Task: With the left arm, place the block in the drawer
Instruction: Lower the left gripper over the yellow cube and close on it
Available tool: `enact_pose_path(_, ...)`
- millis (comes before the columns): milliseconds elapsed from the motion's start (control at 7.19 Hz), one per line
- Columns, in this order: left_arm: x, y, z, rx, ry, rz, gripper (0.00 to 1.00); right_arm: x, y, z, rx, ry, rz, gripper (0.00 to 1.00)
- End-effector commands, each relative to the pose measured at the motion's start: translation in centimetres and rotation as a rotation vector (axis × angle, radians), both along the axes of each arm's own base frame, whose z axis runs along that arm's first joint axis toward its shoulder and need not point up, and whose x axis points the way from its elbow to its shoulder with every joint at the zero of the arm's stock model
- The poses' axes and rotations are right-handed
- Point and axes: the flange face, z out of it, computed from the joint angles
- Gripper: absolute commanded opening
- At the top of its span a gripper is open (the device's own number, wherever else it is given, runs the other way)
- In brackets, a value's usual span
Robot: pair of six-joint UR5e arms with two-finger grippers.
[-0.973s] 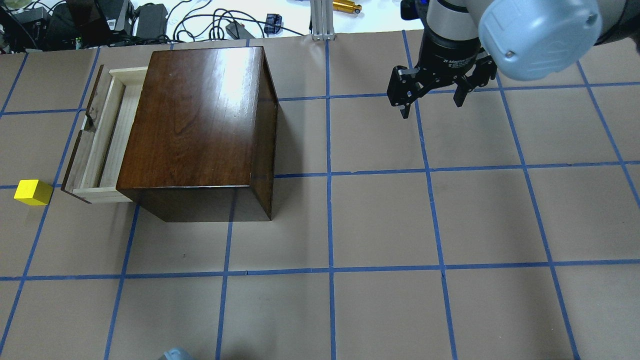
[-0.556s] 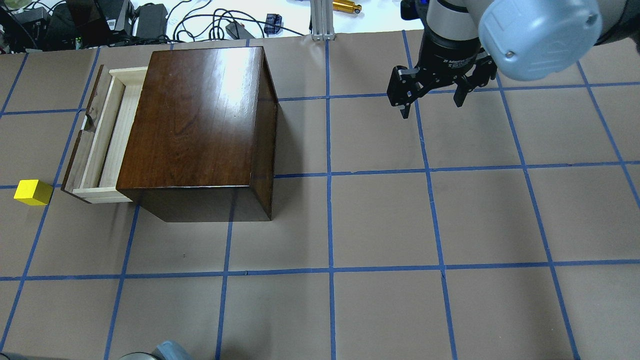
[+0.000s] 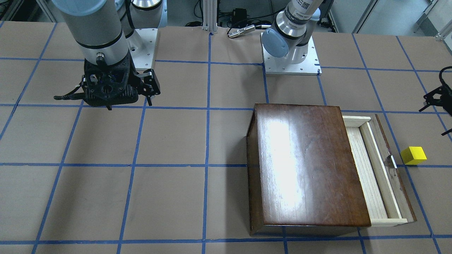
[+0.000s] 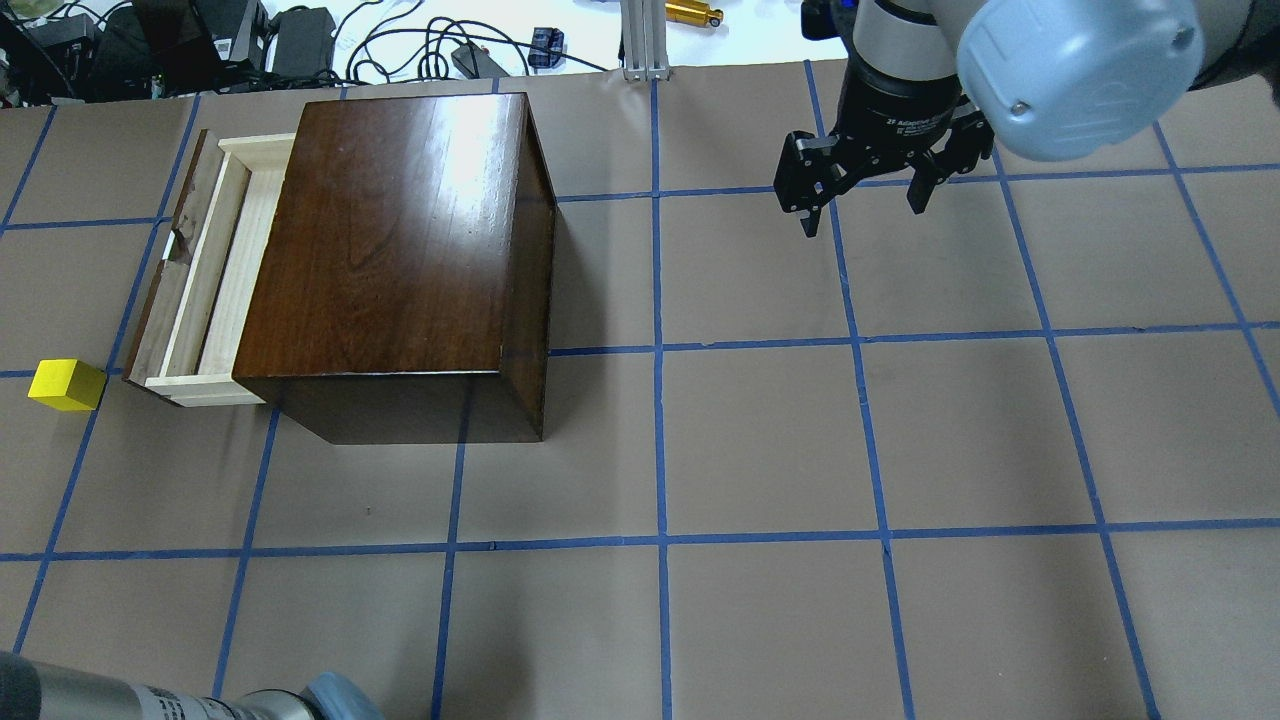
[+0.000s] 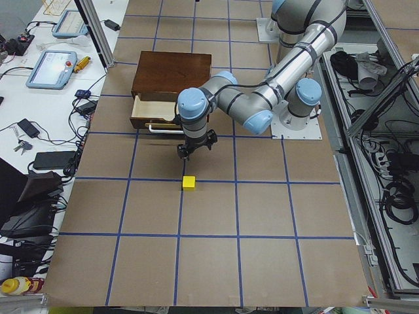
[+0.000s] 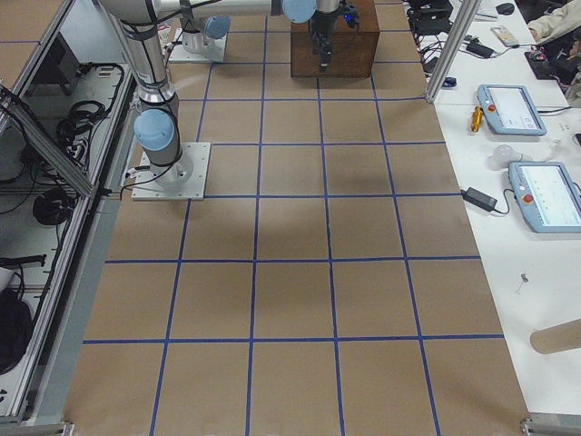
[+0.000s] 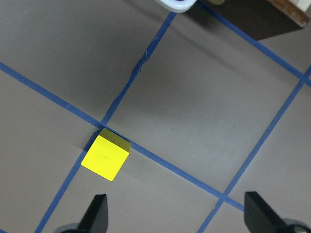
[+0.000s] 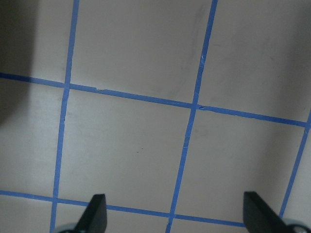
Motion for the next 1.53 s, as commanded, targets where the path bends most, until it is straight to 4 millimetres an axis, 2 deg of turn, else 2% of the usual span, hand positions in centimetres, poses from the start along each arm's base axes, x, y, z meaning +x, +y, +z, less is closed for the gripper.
enact_pose_path(0, 1.1, -0.9, -4.3, -0.026, -0.028, -0.201, 1.00, 0.0, 0.0, 0.0, 0.000, 0.000, -0.001, 1.00)
enact_pose_path(556, 2.6, -2.2, -9.5, -0.030, -0.024, -0.401, 1.00, 0.0, 0.0, 0.0, 0.000, 0.000, -0.001, 1.00)
enact_pose_path(973, 2.3, -1.2, -13.4, -0.070, -0.032, -0.391, 1.00, 0.0, 0.0, 0.0, 0.000, 0.000, 0.001, 1.00)
enact_pose_path(1390, 2.7, -1.3, -14.5, -0.068, -0.028, -0.396, 1.00, 0.0, 0.0, 0.0, 0.000, 0.000, 0.001, 1.00)
